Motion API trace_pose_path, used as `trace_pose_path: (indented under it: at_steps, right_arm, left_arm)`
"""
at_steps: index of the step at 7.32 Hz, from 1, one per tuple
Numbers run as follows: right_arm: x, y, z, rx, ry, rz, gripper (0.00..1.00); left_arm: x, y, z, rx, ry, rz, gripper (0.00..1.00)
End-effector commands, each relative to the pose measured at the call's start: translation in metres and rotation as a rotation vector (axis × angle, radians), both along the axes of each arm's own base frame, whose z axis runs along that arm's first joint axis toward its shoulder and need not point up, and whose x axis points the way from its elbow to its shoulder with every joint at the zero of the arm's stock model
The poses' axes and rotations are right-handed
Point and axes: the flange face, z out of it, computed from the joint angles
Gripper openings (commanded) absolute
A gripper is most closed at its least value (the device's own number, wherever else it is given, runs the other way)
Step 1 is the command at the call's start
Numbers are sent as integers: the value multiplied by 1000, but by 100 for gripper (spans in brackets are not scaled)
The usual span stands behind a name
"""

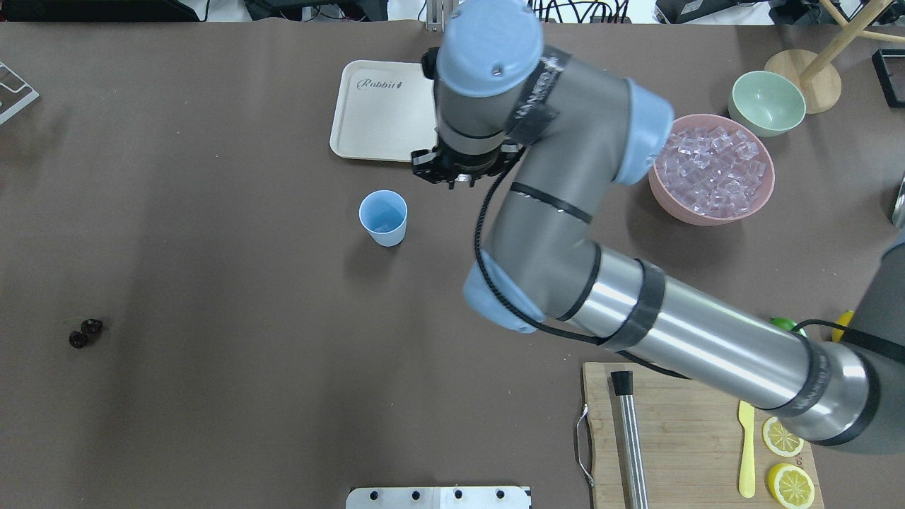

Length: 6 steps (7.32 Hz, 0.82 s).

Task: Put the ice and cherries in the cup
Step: 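Carry the ice cube with the right gripper to the blue cup and release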

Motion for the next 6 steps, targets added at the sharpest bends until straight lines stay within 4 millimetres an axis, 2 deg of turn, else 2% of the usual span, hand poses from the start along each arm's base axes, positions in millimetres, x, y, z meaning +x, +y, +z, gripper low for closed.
trace_pose_path:
  at_steps: [1, 2, 3, 5, 6]
  right_arm:
    - [-53, 16, -18, 15, -48, 25, 22]
    - [-70, 9, -4, 28, -55, 22, 23]
    - [-82, 10, -2, 50, -98, 16, 23]
    - [-88, 18, -3, 56, -106, 3, 25]
    - [-90, 16, 0, 60, -100, 9, 32]
  left_arm:
    - [0, -1, -2, 3, 1, 0, 98]
    - [0, 1, 2, -3, 1, 0, 98]
    - [0, 1, 2, -3, 1, 1, 98]
    - [0, 3, 5, -5, -1, 4, 98]
    - [0, 3, 7, -8, -1, 5, 98]
